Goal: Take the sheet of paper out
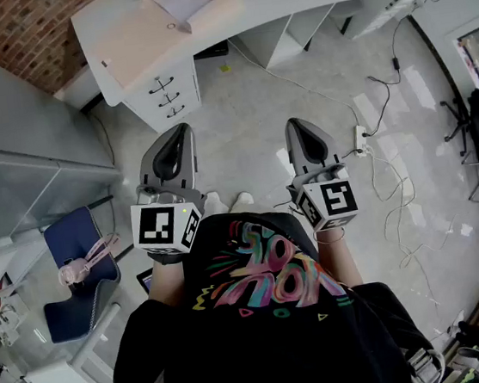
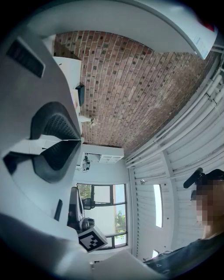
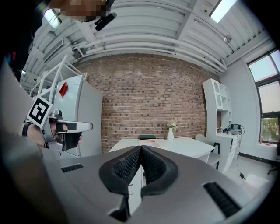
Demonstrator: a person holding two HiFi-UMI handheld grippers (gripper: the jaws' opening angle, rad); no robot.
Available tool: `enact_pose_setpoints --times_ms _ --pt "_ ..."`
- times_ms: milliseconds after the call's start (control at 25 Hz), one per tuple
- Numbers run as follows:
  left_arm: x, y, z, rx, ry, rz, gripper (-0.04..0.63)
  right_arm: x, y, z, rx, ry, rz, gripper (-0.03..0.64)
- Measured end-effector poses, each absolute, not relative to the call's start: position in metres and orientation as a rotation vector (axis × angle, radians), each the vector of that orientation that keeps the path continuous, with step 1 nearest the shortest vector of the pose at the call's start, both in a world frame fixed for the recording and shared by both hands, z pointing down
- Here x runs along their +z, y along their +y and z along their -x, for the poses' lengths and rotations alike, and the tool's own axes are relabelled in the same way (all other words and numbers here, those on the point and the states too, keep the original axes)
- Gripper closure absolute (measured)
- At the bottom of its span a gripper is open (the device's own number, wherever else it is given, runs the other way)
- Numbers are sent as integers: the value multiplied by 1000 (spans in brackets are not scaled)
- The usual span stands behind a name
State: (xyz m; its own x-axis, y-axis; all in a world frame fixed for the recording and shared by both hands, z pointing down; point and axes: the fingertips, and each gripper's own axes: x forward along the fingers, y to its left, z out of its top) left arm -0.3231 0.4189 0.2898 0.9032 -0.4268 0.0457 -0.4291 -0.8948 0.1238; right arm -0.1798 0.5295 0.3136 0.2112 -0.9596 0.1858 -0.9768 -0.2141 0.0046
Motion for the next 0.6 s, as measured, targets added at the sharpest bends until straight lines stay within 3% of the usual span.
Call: enact_pose_setpoints --times_ms 600 --pt "290 462 297 14 -716 -2942 569 318 567 155 244 -1972 -2348 598"
